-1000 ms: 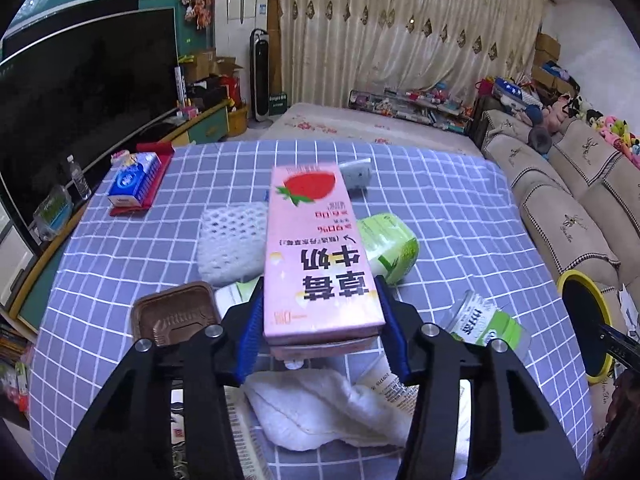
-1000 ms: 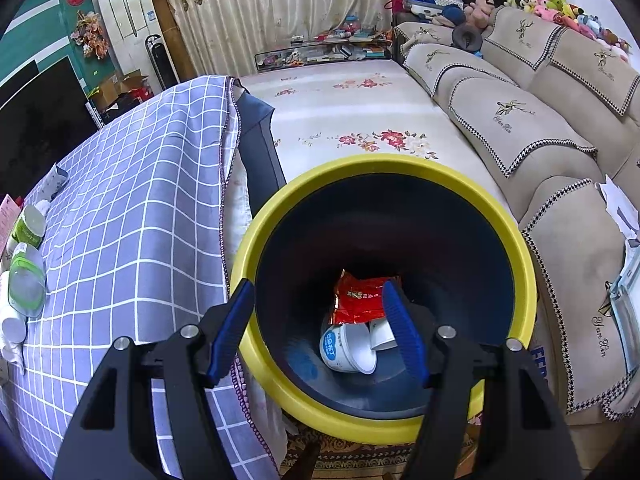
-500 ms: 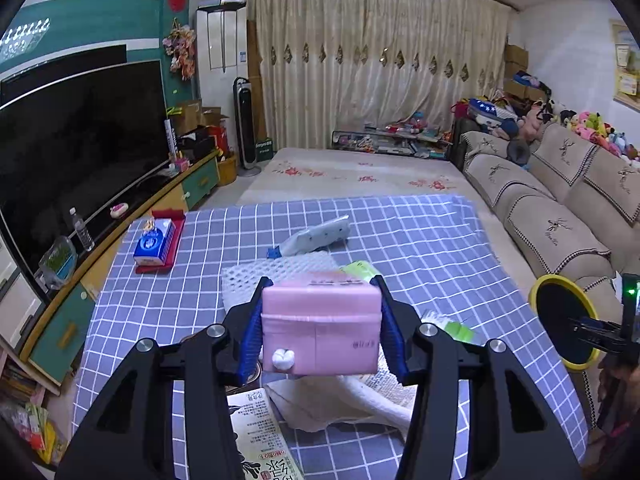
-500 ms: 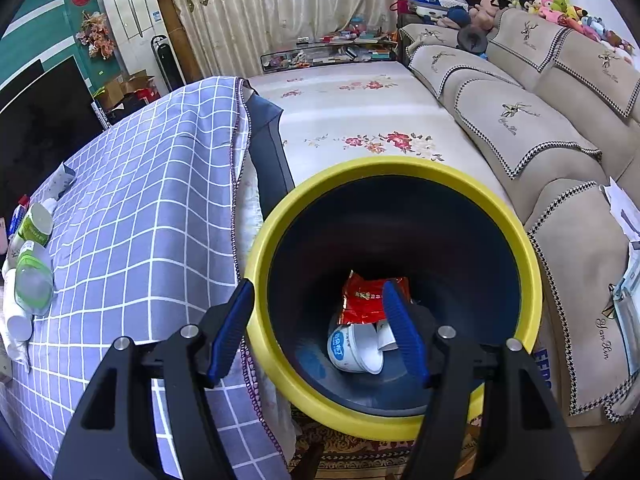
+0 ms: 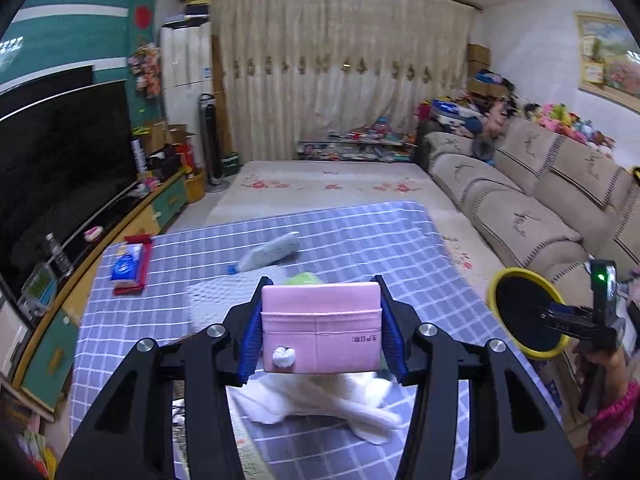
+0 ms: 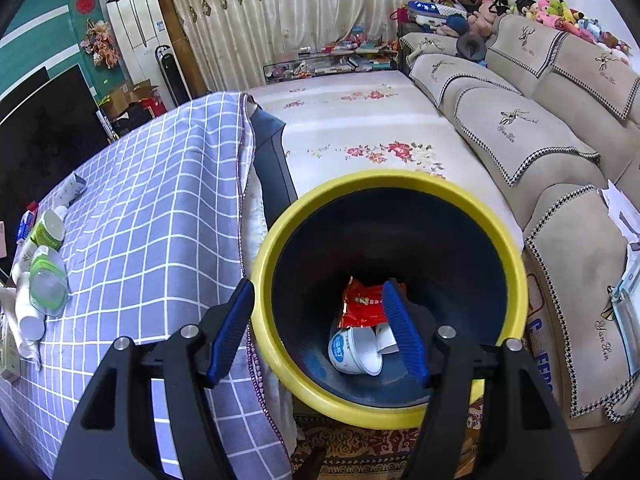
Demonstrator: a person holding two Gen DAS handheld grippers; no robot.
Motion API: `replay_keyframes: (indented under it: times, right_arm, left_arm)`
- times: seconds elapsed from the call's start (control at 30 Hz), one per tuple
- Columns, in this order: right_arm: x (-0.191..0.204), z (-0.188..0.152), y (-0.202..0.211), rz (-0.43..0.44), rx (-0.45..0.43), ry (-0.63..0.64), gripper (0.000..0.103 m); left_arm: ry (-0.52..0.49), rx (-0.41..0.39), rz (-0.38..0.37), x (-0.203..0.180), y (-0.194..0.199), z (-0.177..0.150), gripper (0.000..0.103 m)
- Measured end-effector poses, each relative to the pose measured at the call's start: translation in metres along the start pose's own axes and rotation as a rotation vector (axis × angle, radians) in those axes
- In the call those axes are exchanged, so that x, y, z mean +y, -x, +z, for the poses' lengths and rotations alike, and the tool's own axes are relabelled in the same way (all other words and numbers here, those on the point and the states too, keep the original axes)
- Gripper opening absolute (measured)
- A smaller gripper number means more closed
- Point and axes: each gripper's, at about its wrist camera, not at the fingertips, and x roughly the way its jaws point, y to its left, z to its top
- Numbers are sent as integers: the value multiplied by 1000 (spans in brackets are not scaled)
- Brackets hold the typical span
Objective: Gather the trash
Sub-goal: 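Carry the pink carton to the yellow bin and open the left gripper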
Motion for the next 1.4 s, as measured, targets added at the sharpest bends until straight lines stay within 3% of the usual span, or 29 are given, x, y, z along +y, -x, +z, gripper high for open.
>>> replay_keyframes:
  times: [0.4, 0.57, 0.8, 1.0, 1.07, 1.13, 1.17, 1.23, 1.4]
  right_arm:
    - [-32, 1, 71, -39, -132, -15, 63]
    - [-58, -7, 91, -76, -158, -42, 64]
    - [-90, -17, 97, -113, -150, -94, 65]
    - [-108, -21, 97, -144, -140, -119, 65]
    - [-114, -23, 95, -157, -130, -125, 65]
    - [-119, -25, 93, -161, -121, -132, 65]
    - [-121, -25, 92, -162, -119, -136, 65]
    - [-124, -26, 90, -161, -115, -142, 65]
    - [-125, -29, 86, -151, -108, -149, 66]
  left_arm:
    - [-112, 69, -272, -109, -37, 27, 49]
    - [-187, 144, -401, -180, -79, 29, 50]
    - [-273, 309, -529, -290, -155, 0, 49]
    - [-325, 470, -491, -347, -222, -32, 50]
    - [-325, 490, -476, -354, -236, -40, 50]
    - [-322, 501, -463, -359, -244, -46, 54]
    - [-321, 504, -460, -361, -247, -48, 63]
    - [-320, 499, -447, -362, -251, -50, 71]
    - [-271, 427, -449, -328, -219, -33, 73]
